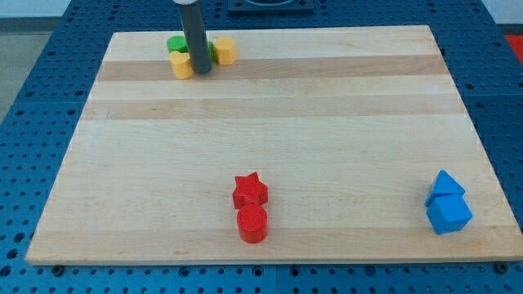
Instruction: Move yellow heart into green blocks
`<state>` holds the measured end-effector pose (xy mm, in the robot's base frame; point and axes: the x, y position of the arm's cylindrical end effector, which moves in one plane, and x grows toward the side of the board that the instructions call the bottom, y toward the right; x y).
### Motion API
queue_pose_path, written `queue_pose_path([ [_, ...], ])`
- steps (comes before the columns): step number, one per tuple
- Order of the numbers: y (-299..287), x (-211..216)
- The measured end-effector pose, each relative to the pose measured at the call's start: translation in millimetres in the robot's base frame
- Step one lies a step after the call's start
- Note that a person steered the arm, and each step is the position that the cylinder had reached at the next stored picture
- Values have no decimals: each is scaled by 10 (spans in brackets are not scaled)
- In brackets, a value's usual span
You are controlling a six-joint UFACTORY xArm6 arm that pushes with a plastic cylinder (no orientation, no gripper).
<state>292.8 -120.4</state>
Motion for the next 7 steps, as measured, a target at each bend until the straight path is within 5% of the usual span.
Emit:
queue_pose_path([
  [3, 1, 25],
  [4, 2, 352],
  [7, -566, 344],
])
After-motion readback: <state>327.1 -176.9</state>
